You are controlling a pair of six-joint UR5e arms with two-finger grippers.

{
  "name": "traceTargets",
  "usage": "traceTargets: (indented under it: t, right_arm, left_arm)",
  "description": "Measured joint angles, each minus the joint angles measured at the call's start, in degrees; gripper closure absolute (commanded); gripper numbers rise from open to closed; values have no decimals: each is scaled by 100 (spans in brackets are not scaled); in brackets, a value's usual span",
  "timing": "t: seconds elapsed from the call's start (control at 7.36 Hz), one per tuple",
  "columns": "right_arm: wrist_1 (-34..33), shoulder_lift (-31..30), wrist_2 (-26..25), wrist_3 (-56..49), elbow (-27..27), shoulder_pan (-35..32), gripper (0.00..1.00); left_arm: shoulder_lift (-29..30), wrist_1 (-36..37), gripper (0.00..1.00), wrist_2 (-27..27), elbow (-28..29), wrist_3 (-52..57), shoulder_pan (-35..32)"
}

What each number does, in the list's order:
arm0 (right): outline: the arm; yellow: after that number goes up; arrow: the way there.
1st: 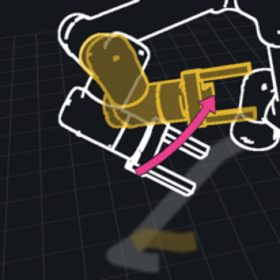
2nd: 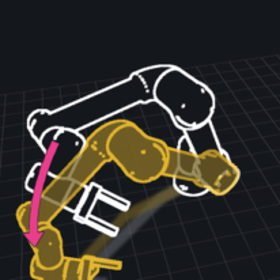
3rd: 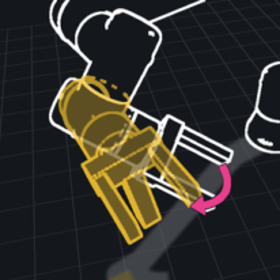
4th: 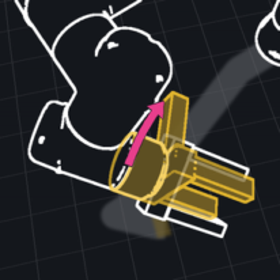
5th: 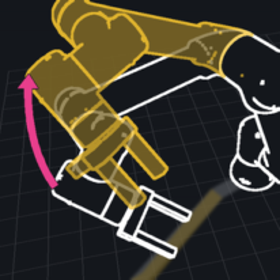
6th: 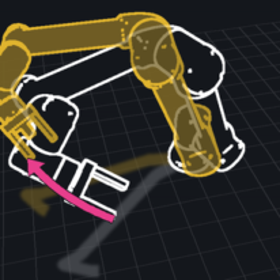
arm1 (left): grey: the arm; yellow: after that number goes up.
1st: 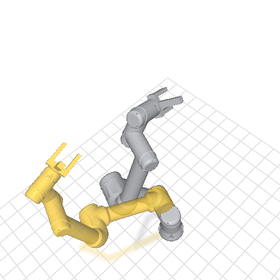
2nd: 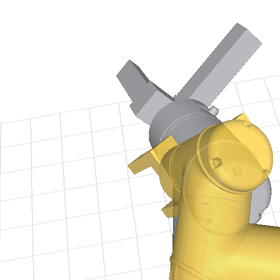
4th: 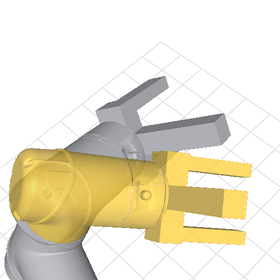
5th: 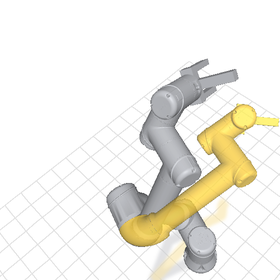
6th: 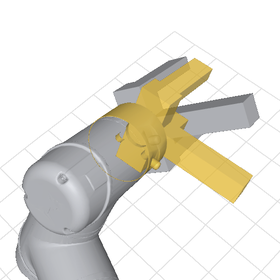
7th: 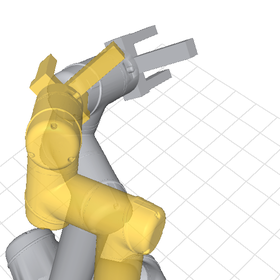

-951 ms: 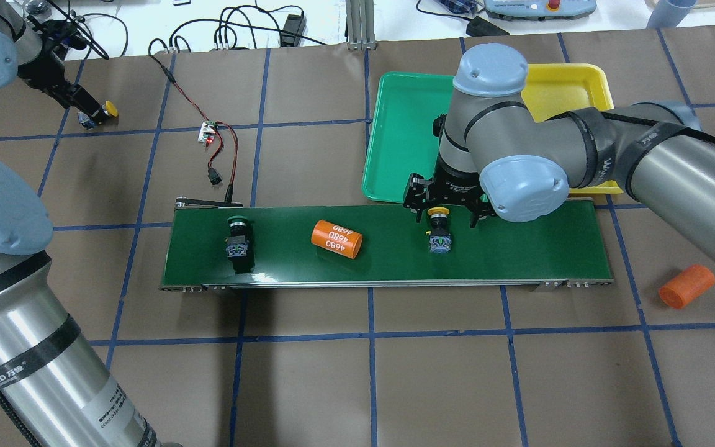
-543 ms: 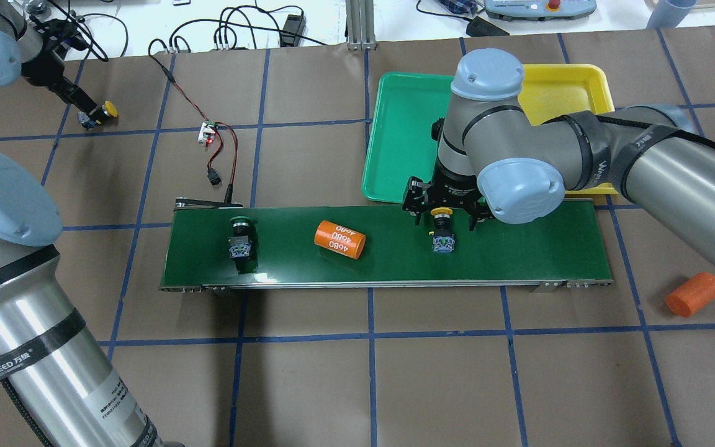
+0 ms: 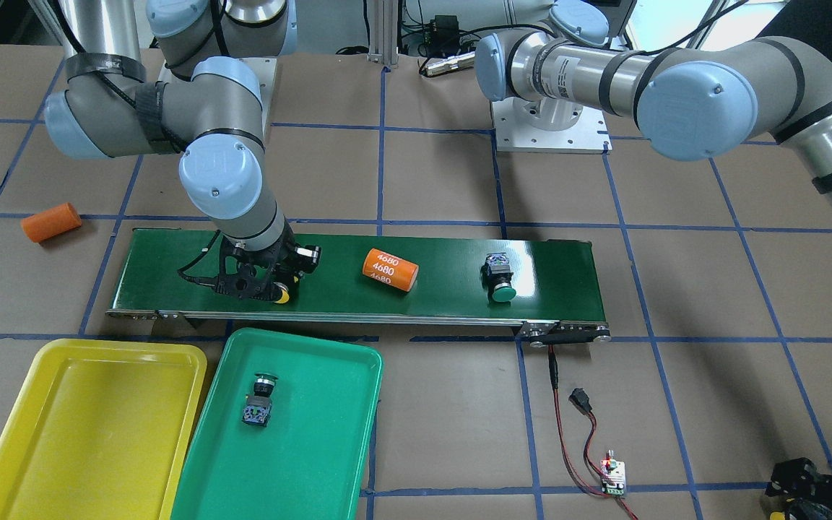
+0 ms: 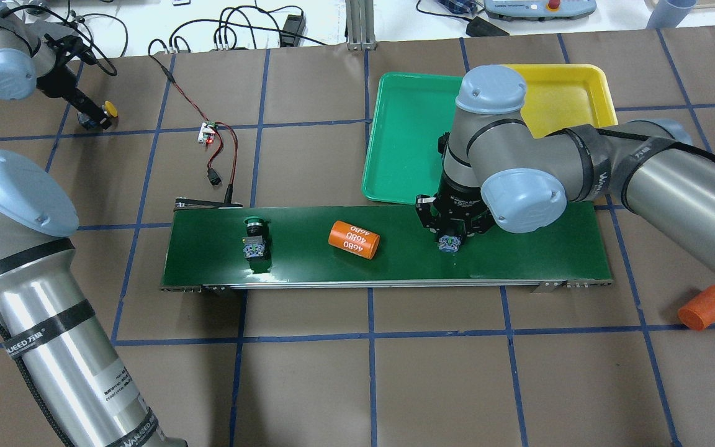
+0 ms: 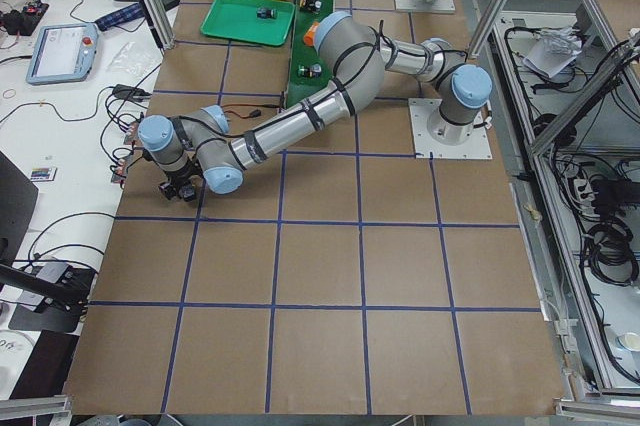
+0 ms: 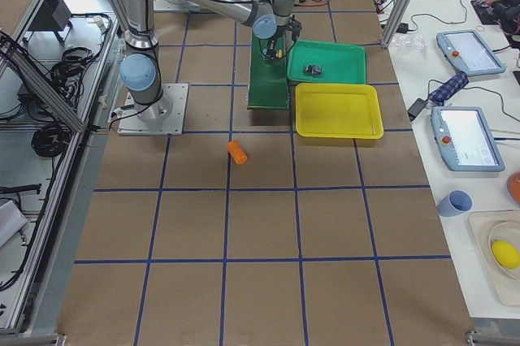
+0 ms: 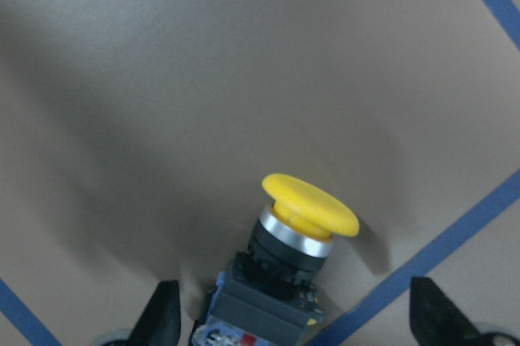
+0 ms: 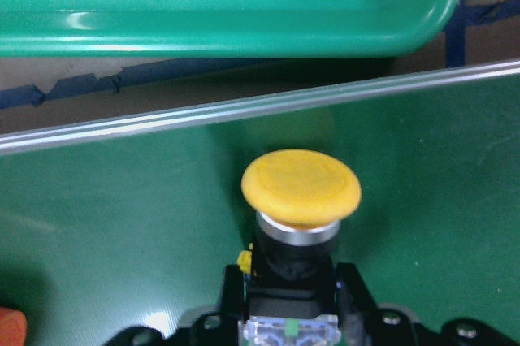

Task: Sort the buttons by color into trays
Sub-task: 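Place yellow button in yellow tray with right while left carries one to belt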

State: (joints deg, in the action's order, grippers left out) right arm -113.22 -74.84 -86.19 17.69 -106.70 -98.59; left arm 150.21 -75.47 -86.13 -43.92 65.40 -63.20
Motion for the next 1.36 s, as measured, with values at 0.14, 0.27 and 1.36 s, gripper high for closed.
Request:
traceTargets:
  t: [0.14,0.27,1.36]
  right_arm:
    - [2,-29,-47,2,122,81,100]
    - [23,-45,-147,-6,353,211,100]
    - [-1042,663,-712,-2357,1074,1788,100]
  left_arm:
    - [7,-120,100,-18,36,-39,-3]
    - [-29,-358,100,-29,53,-166,-18]
    - [-2130,-1765,100,-15,-1853,-2967,-721]
